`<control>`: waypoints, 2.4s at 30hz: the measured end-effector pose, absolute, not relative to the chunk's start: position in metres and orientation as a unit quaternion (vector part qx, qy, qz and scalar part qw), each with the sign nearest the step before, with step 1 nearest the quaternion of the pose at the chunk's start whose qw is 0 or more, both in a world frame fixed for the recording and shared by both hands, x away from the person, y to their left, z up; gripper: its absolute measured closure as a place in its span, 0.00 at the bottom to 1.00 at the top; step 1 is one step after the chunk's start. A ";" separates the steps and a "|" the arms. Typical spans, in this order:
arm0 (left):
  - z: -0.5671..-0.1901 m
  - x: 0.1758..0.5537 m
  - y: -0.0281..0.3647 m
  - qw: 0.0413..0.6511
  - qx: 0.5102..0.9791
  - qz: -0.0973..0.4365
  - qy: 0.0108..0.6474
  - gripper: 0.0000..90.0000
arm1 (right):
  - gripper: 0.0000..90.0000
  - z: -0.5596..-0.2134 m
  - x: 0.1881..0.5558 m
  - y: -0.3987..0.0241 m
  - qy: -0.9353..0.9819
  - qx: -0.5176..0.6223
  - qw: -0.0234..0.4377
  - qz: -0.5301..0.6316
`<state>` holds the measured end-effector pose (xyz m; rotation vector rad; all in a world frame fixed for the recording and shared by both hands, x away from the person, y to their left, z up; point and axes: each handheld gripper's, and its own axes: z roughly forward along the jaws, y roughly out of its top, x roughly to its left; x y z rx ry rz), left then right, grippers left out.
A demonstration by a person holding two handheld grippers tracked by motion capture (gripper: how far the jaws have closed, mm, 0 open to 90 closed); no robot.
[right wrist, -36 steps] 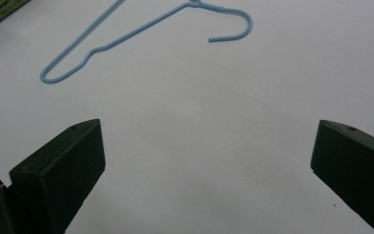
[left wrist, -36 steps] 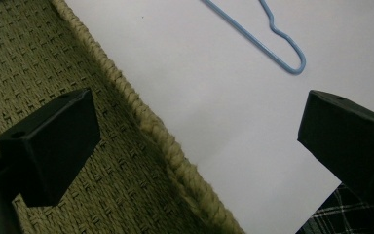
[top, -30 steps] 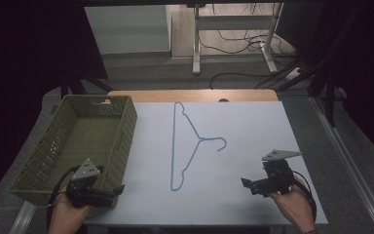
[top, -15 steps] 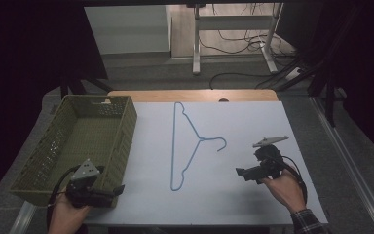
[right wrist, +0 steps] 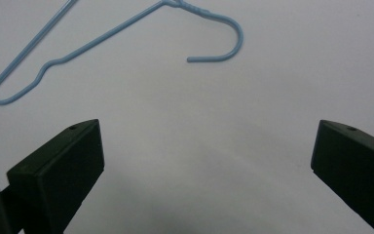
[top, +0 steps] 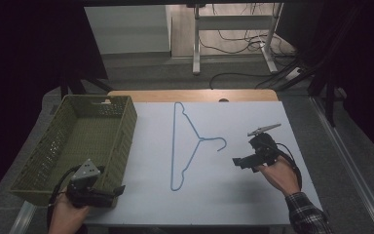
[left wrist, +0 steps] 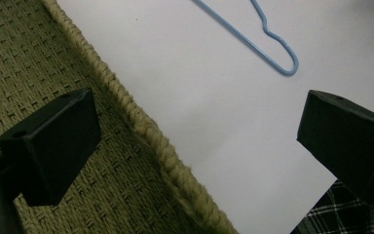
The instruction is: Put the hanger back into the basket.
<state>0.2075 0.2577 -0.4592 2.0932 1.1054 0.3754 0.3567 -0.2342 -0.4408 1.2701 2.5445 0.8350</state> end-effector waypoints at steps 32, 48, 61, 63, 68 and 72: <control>-0.455 0.206 0.260 0.371 0.812 0.150 0.426 0.03 | 0.00 -0.450 0.430 -0.193 0.868 0.447 0.079 0.202; -0.455 0.206 0.260 0.371 0.812 0.148 0.426 0.03 | 0.16 -0.460 0.454 -0.174 0.872 0.453 0.092 0.161; -0.455 0.206 0.262 0.372 0.811 0.147 0.428 0.03 | 0.36 -0.479 0.478 -0.158 0.880 0.457 0.075 0.108; -0.455 0.207 0.262 0.373 0.811 0.146 0.428 0.03 | 0.39 -0.482 0.481 -0.156 0.882 0.455 0.072 0.099; -0.455 0.207 0.262 0.373 0.810 0.145 0.428 0.03 | 0.47 -0.488 0.486 -0.152 0.884 0.455 0.064 0.083; -0.455 0.207 0.262 0.374 0.810 0.144 0.428 0.03 | 0.55 -0.491 0.489 -0.149 0.885 0.458 0.057 0.068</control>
